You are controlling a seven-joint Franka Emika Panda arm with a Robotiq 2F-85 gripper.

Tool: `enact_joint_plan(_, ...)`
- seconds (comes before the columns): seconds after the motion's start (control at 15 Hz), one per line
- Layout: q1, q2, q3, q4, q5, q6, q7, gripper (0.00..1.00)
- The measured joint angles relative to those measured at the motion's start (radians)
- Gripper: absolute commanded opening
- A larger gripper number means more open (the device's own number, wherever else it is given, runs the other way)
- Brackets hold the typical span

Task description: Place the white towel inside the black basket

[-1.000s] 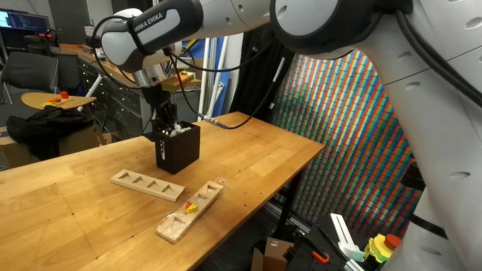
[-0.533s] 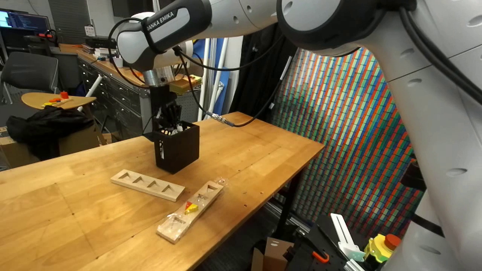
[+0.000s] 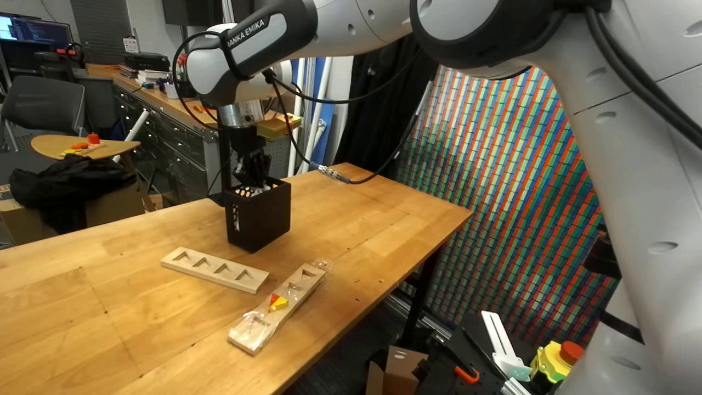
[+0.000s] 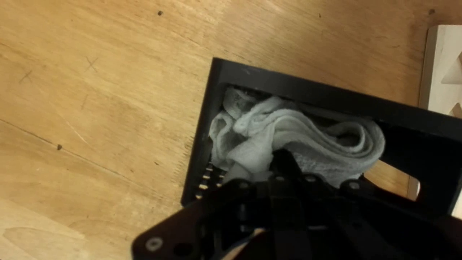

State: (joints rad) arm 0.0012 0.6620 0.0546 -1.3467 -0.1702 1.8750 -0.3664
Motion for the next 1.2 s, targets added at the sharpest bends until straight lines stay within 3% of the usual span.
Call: enact_joint_plan(1.2,0.011,-0.064,0.005,-0.108,-0.003,0.077,-0.002,0.0)
